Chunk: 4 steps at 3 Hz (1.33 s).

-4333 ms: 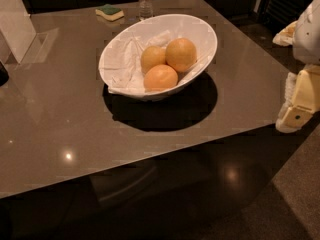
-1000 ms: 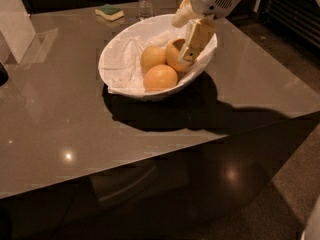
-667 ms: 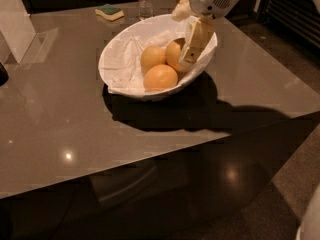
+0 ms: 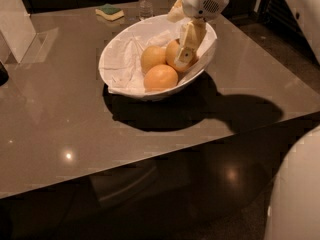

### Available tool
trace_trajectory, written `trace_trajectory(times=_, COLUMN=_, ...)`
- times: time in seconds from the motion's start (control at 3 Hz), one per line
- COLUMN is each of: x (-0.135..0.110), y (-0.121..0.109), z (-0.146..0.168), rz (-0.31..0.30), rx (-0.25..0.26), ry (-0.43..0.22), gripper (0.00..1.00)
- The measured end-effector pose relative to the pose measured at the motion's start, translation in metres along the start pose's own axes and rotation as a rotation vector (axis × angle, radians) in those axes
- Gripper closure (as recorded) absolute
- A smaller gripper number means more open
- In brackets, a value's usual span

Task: Pick orange from white bowl

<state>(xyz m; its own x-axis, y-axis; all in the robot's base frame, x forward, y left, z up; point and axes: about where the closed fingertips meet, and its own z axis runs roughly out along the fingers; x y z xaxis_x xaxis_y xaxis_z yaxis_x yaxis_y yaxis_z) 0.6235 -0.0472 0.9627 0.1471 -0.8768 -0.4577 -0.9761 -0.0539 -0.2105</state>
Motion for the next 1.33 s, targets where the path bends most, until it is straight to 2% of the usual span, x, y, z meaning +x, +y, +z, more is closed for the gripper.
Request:
trace_trajectory(times=1.0, x=0.055, y=-0.008, z=0.049, rz=0.082, rx=-0.059, ry=0.062, gripper=0.17)
trace_trajectory(times=1.33, x=0.059, y=-0.009, z=0.055, rz=0.090, rx=-0.067, ry=0.059, gripper=0.38)
